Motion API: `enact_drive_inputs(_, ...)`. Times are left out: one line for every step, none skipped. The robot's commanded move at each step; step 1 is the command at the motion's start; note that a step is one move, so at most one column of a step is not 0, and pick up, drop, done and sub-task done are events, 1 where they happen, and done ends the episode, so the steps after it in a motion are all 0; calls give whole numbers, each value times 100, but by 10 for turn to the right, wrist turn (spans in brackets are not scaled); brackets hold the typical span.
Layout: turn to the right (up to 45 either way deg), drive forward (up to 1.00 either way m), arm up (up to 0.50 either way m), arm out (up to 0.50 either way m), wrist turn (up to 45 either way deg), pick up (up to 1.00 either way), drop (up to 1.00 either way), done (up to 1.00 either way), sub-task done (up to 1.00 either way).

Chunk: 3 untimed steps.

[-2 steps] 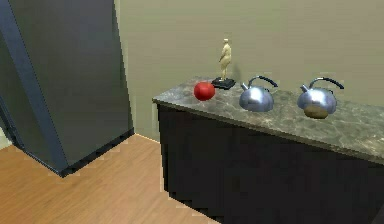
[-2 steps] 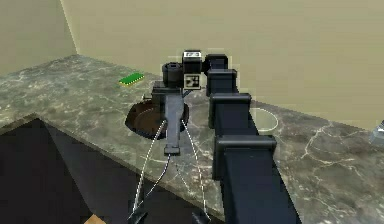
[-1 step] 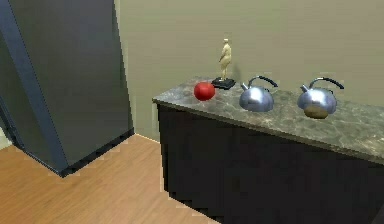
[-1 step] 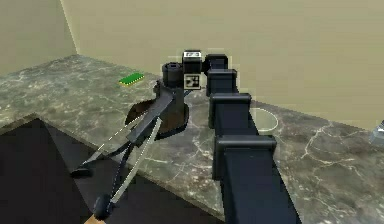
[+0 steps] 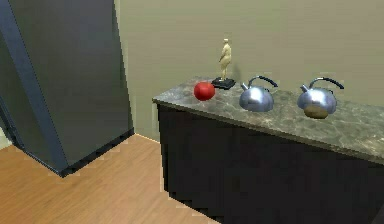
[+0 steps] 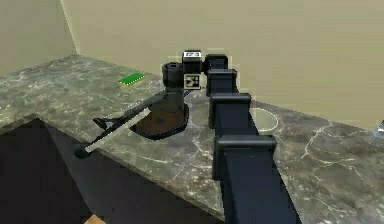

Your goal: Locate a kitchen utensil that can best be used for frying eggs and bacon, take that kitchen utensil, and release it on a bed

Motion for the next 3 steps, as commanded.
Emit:
enact_drive_inputs(0,0,0,0,450,0,0,0,0)
enact_drive_inputs(0,0,0,0,150,0,0,0,0)
enact_drive_inputs(0,0,-12,0,0,0,0,0,0)
